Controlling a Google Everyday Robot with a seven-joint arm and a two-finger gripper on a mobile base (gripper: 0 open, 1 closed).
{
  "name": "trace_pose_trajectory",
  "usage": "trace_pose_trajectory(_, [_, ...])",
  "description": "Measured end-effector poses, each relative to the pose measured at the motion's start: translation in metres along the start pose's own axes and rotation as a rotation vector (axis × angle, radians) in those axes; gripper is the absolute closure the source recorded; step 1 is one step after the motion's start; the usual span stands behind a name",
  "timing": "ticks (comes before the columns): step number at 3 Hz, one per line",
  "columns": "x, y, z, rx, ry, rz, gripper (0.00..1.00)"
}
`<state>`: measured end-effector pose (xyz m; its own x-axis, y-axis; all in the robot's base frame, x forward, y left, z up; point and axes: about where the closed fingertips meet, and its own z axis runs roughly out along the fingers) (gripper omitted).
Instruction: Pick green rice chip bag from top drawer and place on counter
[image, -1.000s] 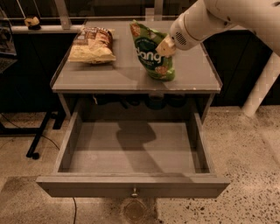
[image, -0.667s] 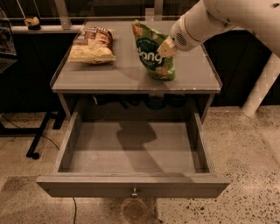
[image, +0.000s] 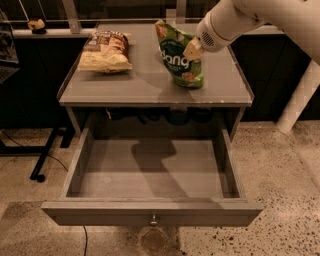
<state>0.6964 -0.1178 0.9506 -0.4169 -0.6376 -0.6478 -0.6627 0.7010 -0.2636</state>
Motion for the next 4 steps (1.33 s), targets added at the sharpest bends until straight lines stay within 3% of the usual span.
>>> trace_pose_trajectory(1, [-0.0004, -0.0004, -0.0003, 0.001, 0.0, -0.001, 0.81])
trace_pose_trajectory(4, [-0.0004, -0.0003, -0.0003, 0.001, 0.0, -0.001, 0.11])
